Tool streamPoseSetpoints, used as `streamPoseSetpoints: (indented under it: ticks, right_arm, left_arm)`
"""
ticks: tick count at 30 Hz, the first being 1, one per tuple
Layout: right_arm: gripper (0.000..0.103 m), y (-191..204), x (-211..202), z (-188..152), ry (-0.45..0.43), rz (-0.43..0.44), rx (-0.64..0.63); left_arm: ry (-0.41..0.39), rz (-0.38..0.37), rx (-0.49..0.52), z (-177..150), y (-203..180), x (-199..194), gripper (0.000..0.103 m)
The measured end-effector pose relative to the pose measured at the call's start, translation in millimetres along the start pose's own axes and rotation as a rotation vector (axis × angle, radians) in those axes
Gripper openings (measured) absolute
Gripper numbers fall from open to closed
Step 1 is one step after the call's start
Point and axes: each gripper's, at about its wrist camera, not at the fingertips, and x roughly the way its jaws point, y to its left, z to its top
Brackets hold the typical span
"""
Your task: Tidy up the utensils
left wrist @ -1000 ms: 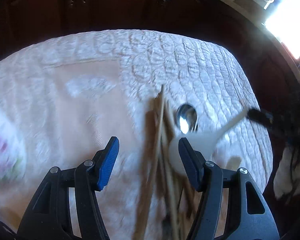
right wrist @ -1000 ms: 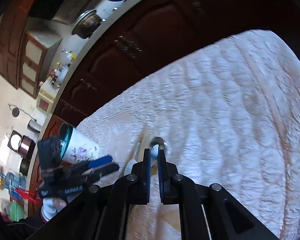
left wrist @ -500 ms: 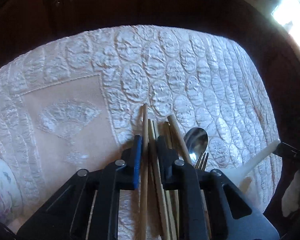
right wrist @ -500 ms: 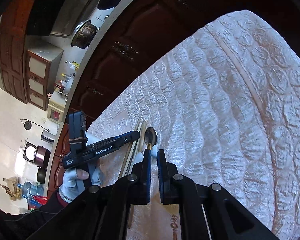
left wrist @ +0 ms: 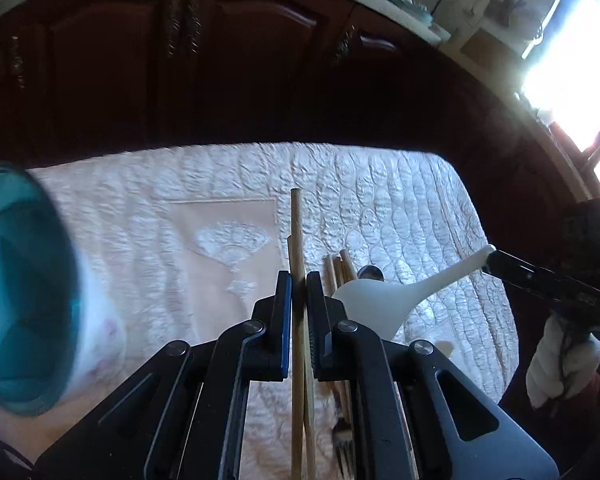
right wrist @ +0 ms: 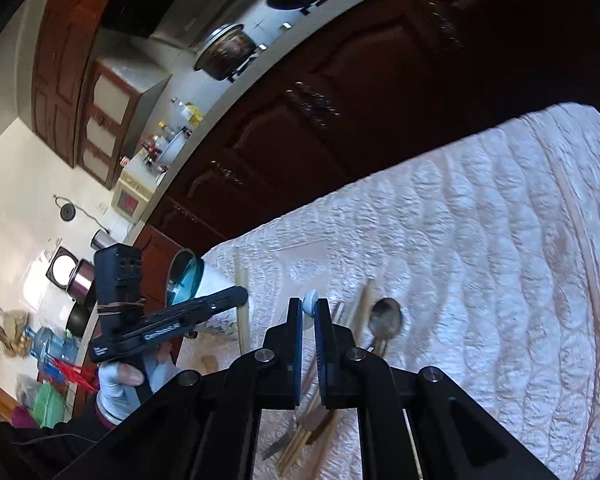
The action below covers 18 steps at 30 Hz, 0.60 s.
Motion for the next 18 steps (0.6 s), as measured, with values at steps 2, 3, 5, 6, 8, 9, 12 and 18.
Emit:
streamPoseSetpoints:
  ticks: [2,3,5,6,8,9,12,18]
  right_arm:
    - [0.005,7,2,2,-0.001,-0.011,-0.013]
    - [0.005,10,2,2,-0.002,-0.010,-0.014]
    - [0.005,15,2,1,-0.005,-0.002,-0.016]
    - [0.005,19,2,1,-0.006,-0.004,-0.020]
    - [0.005,22,1,1,-0.008,0.000,-0.023]
    - [0.005,24,0,0,-0.008,0.000,-0.026]
    - [0.005,28,0,-1,-0.006,-0.008,-0.033]
    - [0.005,28,-5,-5,-0.017,-0.025,-0.027]
  left_arm:
    - [-0.015,-0.030,-0.014,-1,6,-15,0.006]
    - [-0.036,-0.058,-0.018,-2,4,-23,0.006]
    - [-0.090,-0.096,-0.018,-6,4,-43,0.006]
    - [-0.120,-0.132,-0.025,-9,4,-52,0.006]
    - [-0.155,-0.198,-0.024,-14,7,-68,0.006]
    - [-0.169,-0.195,-0.014,-16,6,-72,0.006]
    - [-0.163,-0.140,0.008,-19,6,-69,0.006]
    - [-0.096,-0.069,-0.034,-21,11,-46,0.014]
